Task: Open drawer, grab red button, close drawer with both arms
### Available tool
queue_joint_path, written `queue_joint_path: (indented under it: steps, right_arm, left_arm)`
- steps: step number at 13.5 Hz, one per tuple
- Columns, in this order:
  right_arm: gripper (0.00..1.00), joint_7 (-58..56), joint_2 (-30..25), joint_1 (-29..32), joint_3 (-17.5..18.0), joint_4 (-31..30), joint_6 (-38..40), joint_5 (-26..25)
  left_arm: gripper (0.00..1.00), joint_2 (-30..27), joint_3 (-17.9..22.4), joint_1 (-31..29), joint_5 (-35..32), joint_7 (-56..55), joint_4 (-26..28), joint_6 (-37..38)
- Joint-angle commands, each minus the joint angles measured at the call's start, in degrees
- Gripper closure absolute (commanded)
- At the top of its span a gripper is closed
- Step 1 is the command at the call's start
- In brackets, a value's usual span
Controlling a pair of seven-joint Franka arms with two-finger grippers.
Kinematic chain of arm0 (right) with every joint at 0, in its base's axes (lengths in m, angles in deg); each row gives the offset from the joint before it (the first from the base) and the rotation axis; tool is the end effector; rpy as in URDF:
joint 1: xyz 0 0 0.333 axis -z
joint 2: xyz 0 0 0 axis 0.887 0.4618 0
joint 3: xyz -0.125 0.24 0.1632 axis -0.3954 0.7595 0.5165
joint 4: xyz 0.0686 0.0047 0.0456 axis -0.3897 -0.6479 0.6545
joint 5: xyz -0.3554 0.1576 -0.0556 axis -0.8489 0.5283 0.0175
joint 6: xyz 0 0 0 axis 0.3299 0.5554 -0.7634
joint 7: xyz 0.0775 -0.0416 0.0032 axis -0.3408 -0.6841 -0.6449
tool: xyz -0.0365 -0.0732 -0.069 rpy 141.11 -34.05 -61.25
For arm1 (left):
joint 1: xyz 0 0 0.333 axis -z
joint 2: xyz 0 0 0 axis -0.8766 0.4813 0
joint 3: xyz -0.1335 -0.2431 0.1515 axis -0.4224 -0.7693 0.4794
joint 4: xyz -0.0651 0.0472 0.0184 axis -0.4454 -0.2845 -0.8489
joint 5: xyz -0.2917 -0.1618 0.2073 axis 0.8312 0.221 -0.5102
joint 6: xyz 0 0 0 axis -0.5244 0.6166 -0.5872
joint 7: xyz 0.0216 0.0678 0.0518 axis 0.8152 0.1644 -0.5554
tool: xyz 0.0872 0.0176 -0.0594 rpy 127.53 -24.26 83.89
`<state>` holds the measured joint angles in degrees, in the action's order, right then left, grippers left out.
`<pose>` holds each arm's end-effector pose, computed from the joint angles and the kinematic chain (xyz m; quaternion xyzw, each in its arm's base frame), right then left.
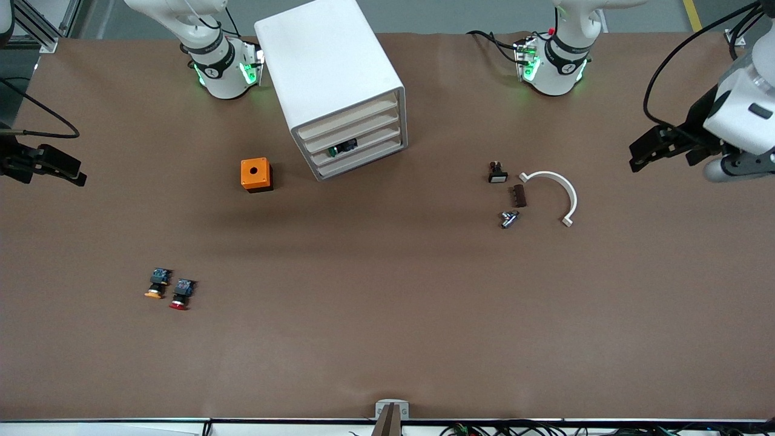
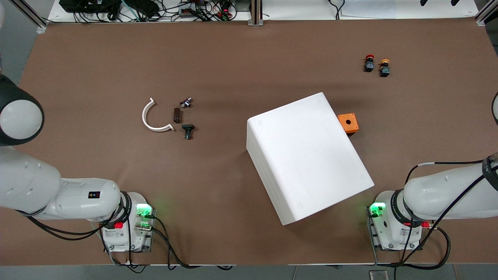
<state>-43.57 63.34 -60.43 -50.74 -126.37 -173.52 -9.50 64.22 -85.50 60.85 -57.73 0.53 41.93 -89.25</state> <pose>0.5750 -0.0307 0.6224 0.9994 -0.0330 -0.0066 0.0059 0.5541 -0.0896 0.6550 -0.9989 -0.0461 -0.0038 0.0085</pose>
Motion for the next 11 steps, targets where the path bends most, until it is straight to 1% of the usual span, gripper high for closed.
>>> queue_joint_path:
  steps: [1, 2, 5, 6, 11]
  right_arm:
    - [0.0, 0.5, -1.2, 0.9, 0.9, -0.7, 0.1, 0.3]
    - [0.0, 0.5, -1.2, 0.9, 0.9, -0.7, 0.1, 0.3]
    - [0.0, 0.5, -1.2, 0.9, 0.9, -0.7, 0.1, 0.3]
    - [0.0, 0.5, -1.2, 0.9, 0.9, -0.7, 0.1, 0.3]
    - [0.0, 0.5, -1.2, 0.9, 0.9, -0.8, 0.1, 0.3]
  left_arm:
    - [0.0, -5.4, 0.8, -0.1, -0.1, 1.7, 5.7, -0.6]
    - [0.0, -6.0, 1.0, 0.1, -0.1, 1.7, 6.7, -1.0]
    - [0.0, -8.6, 4.9, 2.9, 0.0, 1.9, 9.8, -1.8]
    - [0.0, -9.1, 5.4, 3.2, 0.0, 1.9, 10.7, -1.9]
    - [0.0, -8.3, 5.3, 2.8, 0.9, 1.9, 9.4, -1.9]
